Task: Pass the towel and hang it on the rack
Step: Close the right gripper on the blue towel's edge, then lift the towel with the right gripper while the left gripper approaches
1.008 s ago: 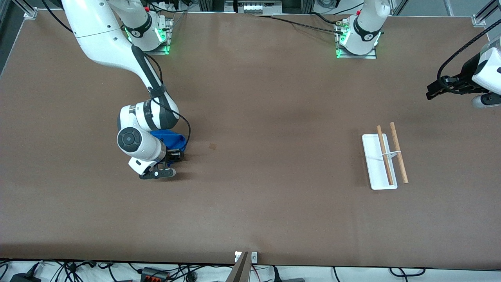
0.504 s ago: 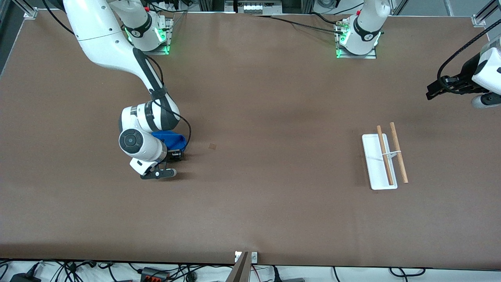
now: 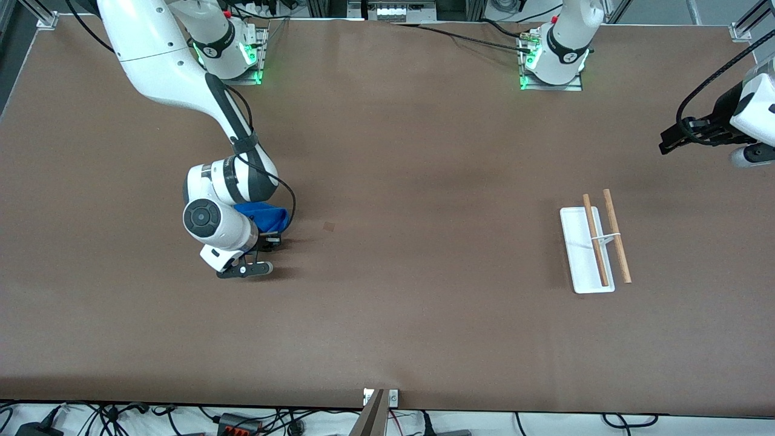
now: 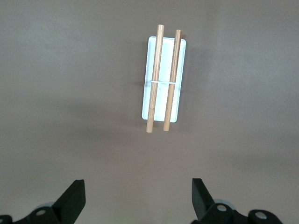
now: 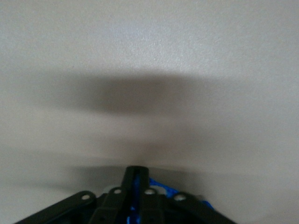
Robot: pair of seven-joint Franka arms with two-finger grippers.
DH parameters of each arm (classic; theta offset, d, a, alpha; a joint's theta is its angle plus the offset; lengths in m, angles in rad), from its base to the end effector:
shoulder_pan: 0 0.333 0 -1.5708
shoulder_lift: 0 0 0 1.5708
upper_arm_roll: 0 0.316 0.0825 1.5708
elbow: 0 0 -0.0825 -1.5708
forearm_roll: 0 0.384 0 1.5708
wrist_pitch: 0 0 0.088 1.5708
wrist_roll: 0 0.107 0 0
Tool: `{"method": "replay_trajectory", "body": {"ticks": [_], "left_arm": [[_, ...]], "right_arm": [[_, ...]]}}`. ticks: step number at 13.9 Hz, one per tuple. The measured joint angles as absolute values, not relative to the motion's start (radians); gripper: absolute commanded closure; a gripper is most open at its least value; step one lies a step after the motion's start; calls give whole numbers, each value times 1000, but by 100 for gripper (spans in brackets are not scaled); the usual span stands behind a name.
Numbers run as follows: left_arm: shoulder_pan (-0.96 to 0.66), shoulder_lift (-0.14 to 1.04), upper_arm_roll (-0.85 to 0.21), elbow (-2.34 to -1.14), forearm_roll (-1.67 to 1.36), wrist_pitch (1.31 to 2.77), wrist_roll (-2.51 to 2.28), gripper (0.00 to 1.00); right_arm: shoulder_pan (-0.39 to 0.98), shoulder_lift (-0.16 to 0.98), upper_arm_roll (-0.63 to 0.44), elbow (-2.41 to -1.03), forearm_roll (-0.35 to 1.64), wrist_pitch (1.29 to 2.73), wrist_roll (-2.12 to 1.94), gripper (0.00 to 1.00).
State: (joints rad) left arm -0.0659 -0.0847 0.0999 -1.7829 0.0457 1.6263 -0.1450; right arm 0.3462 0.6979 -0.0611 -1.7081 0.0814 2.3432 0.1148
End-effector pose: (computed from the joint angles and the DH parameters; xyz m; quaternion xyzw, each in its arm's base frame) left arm 0.5265 0.0244 0.5747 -0.9954 -0.0869 0.0350 0.0205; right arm 0.6382 0.1920 0.1812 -0.9976 -0.0623 0.0315 0.0022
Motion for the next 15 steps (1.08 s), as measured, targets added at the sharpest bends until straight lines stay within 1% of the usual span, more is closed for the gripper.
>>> {"method": "replay_trajectory", "body": {"ticks": [4, 8, 9, 10, 12, 15], "left_arm": [[-66, -85, 100, -1783, 46, 1626, -145, 0], [-66, -85, 100, -1783, 43, 1626, -145, 0], [-66, -85, 100, -1783, 41, 1625, -145, 0], [-66, -85, 100, -1783, 40, 1625, -145, 0], [-66, -85, 100, -1783, 39, 1624, -145, 0], [-66, -85, 100, -1783, 38, 1624, -145, 0]], "right_arm": [[346, 698, -62, -1671, 81, 2333, 113, 95], [349, 670, -52, -1562, 82, 2263, 110, 95], [352, 655, -36, -1528, 83, 2251, 110, 98], [356, 637, -11, -1492, 84, 2237, 110, 100], [363, 602, 57, -1422, 88, 2197, 124, 100], [370, 564, 192, -1335, 91, 2172, 229, 100]]}}
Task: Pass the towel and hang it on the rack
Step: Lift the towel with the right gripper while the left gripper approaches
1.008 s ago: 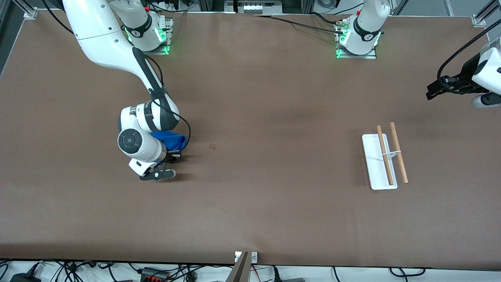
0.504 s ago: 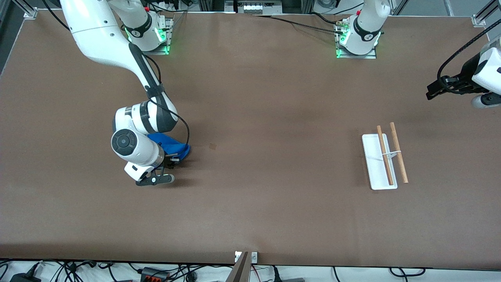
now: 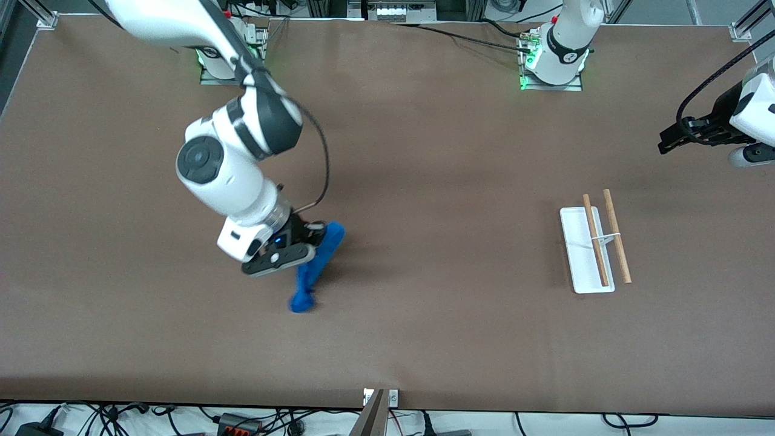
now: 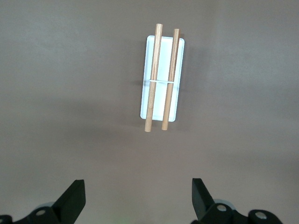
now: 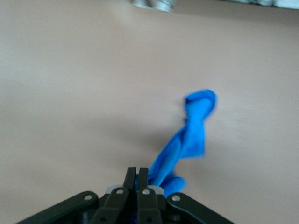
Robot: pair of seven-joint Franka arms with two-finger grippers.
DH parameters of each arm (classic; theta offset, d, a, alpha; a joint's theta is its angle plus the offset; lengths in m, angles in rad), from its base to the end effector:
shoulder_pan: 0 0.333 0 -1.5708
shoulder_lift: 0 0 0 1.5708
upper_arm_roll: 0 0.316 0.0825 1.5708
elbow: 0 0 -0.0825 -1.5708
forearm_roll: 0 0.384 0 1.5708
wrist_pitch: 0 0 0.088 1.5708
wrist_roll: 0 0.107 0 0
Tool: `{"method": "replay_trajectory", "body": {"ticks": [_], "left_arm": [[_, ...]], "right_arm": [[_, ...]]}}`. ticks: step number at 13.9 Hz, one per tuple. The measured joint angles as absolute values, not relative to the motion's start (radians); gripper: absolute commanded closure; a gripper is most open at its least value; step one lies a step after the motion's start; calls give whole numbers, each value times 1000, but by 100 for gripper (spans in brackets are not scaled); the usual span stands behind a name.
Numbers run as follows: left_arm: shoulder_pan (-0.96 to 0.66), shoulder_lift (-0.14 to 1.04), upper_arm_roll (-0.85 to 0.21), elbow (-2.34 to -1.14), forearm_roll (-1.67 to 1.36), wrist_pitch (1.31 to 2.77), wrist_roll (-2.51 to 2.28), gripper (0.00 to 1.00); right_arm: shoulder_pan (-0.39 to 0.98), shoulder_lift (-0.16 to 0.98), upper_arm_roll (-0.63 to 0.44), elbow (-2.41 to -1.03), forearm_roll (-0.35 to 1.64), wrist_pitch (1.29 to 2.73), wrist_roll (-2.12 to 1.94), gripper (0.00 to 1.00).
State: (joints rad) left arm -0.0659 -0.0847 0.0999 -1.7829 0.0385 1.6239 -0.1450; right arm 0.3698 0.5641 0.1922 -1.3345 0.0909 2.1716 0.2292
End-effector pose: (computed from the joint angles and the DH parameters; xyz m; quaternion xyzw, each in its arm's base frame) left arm 0.5263 0.0237 0.5745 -0.9954 -0.0872 0.0364 0.0170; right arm 0.6424 0.3705 0.4373 -0.9785 -0.1221 -0.0950 0.1363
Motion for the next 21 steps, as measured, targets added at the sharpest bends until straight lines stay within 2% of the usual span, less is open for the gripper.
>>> {"method": "replay_trajectory", "body": {"ticks": [3, 10, 12, 16, 21], "left_arm": [[-66, -85, 100, -1783, 38, 1597, -145, 0], [-67, -80, 102, -1784, 0, 1559, 1, 0], [-66, -55, 106, -1790, -60, 1560, 120, 0], [-69, 65, 97, -1858, -121, 1678, 449, 0], [-67, 195, 96, -1884, -291, 1802, 958, 0]], "right_arm": [[394, 559, 297, -1228, 91, 2186, 357, 100], [523, 586, 315, -1187, 91, 2439, 549, 100], [569, 586, 315, -1186, 91, 2463, 578, 100], [588, 586, 314, -1181, 91, 2467, 585, 100], [603, 586, 315, -1176, 91, 2486, 622, 100]]}}
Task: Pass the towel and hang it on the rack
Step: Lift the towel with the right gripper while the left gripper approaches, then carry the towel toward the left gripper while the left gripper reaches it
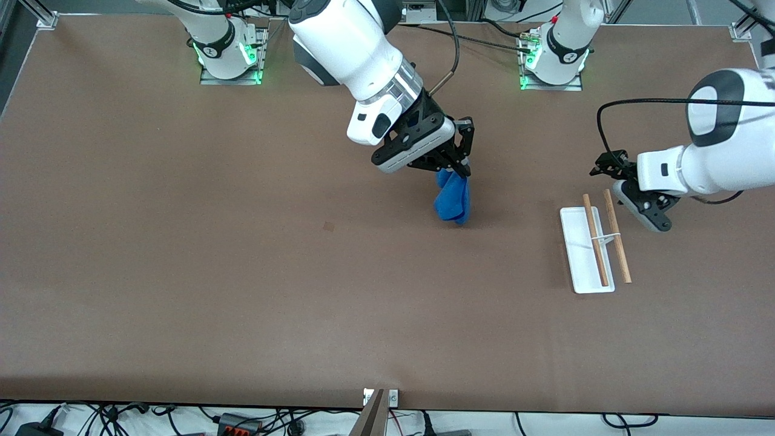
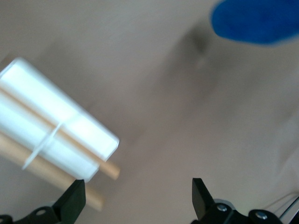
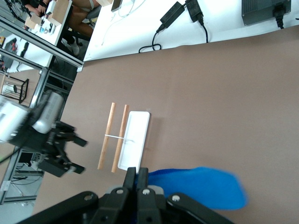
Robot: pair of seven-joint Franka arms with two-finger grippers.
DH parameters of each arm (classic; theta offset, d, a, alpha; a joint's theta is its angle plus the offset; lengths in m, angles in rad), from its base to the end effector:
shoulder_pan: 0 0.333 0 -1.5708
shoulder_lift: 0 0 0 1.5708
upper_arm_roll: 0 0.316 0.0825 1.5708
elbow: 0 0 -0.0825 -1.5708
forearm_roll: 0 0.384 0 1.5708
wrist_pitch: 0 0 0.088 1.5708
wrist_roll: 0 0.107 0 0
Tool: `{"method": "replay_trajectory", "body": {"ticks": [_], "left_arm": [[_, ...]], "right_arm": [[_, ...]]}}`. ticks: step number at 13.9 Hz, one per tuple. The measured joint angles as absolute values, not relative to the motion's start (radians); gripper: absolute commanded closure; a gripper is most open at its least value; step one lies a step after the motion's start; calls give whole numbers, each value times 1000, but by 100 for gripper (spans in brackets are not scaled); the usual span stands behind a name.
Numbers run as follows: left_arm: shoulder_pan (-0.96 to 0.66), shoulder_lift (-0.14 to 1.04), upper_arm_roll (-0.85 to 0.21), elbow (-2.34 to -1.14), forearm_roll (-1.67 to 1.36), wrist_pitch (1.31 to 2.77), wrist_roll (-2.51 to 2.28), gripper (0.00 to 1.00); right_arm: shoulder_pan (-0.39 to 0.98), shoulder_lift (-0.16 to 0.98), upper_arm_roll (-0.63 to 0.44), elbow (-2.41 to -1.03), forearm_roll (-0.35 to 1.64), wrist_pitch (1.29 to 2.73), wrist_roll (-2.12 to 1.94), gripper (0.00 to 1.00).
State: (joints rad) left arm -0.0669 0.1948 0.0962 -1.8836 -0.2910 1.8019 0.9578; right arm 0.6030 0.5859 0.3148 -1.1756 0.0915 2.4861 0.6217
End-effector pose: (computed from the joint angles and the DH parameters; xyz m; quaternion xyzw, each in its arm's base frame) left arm 0.5754 -0.0093 0.3887 0.9010 -0.3923 -0.0597 0.1752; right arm 0.5258 0.5612 0.5515 -0.9229 -0.0590 -0.1851 0.3324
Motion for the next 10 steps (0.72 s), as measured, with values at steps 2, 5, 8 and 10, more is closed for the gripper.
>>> {"method": "replay_trajectory", "body": {"ticks": [2, 5, 8, 10], "left_arm": [[-62, 252, 98, -1906, -403, 1832, 1165, 0], [-62, 314, 74, -1912, -458, 1870, 1287, 0], [-65, 325, 18, -1929, -513, 1919, 1299, 0], [-68, 325, -8, -1938, -523, 1944, 1304, 0]], "right_arm": [[621, 586, 315, -1176, 91, 2510, 643, 100], [630, 586, 314, -1176, 91, 2515, 652, 100], [630, 587, 313, -1176, 91, 2516, 652, 100], [630, 588, 313, -1176, 91, 2516, 652, 100]]}}
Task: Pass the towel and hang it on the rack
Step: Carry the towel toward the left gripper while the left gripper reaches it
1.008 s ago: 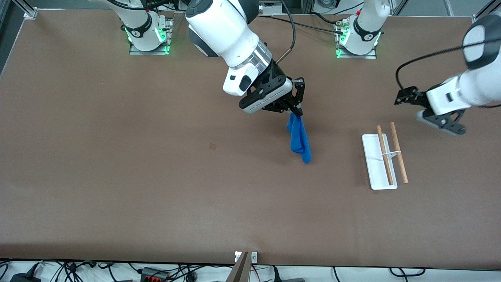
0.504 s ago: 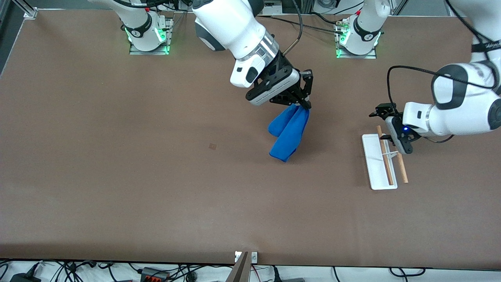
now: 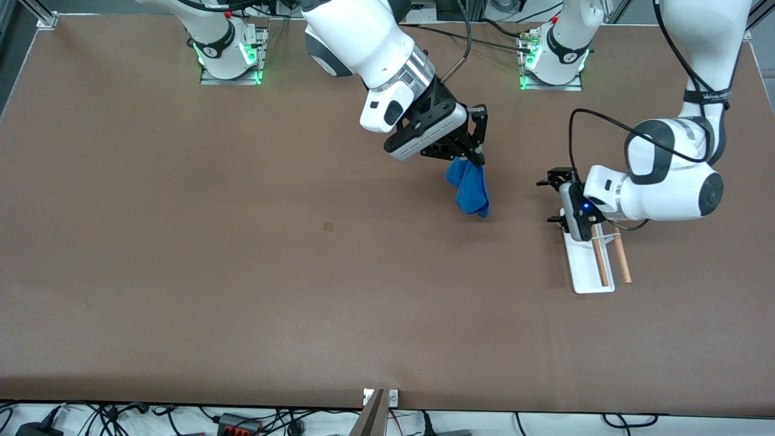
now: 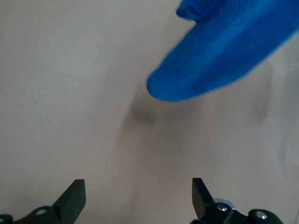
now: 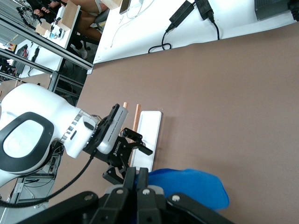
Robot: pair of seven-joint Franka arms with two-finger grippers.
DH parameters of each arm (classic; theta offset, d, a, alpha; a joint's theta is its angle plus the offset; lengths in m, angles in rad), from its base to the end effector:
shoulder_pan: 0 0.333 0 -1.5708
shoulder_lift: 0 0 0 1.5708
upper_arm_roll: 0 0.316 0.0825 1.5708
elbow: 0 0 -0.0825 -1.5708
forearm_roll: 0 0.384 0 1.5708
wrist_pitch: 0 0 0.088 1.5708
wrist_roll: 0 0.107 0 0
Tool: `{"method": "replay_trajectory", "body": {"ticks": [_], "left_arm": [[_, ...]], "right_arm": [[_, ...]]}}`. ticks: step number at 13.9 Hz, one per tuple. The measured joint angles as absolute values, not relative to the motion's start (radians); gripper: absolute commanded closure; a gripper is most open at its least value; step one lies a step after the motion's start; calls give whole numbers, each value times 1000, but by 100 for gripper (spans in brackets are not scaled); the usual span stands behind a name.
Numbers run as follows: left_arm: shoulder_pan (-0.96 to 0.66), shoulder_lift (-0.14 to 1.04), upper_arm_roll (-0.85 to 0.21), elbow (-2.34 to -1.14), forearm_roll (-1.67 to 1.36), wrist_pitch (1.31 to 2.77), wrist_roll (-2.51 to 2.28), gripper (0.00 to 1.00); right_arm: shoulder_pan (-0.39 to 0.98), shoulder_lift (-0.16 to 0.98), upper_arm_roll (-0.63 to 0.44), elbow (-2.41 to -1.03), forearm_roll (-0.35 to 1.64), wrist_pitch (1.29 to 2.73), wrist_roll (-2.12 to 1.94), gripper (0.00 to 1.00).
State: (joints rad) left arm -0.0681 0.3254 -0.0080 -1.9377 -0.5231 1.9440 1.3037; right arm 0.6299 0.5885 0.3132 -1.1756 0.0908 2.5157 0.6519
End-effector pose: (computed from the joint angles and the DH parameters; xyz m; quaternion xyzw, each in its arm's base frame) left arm 0.5790 -0.0778 0.3023 0.8190 -0.5055 0.0035 0.2716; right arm 0.5127 0.5747 0.5533 -0.9184 -0.0545 -0.1855 0.3452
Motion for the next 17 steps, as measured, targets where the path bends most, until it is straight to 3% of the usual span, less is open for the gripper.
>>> {"method": "replay_trajectory", "body": {"ticks": [6, 17], "left_arm": [[-74, 354, -111, -1948, -559, 2094, 1485, 0], [-120, 482, -130, -1960, -1106, 2180, 2035, 0]], "right_arm": [[631, 591, 313, -1176, 91, 2518, 652, 100], [632, 591, 313, -1176, 56, 2521, 652, 100]]}}
